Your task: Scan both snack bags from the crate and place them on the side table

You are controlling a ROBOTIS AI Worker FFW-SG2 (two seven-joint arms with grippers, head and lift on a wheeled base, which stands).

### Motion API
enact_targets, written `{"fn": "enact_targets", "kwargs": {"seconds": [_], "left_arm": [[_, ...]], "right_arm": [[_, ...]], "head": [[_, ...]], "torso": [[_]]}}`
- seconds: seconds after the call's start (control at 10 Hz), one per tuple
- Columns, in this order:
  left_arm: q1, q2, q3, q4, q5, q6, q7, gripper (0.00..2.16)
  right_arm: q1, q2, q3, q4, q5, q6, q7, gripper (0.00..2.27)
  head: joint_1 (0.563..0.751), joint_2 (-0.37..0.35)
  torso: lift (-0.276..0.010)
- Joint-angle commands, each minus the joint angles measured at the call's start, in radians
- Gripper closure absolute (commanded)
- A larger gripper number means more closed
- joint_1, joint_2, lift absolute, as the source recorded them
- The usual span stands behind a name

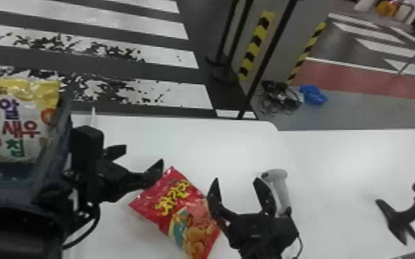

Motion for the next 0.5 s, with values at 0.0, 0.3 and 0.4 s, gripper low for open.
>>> {"fn": "enact_targets", "kwargs": {"seconds": [0.0, 0.3, 0.4], "left_arm": [[0.062, 0.009, 0.012, -0.116, -0.114, -0.011, 0.077, 0.03], [0.186, 0.100, 0.115, -0.318, -0.089, -0.051, 0.135, 0.03], [0.226, 0.124, 0.141, -0.357, -0.066, -0.112, 0.135, 0.03]], "right_arm": [[0.000, 0.001, 0.001, 0.000, 0.000, 0.000, 0.000, 0.08], [-0.006, 0.001, 0.001, 0.000, -0.009, 0.015, 0.003, 0.08], [-0.011, 0.001, 0.002, 0.000, -0.015, 0.025, 0.011, 0.08]], "head": [[0.695, -0.336], [0.695, -0.249], [0.695, -0.217]], "torso": [[-0.095], [-0.095], [-0.095]]}}
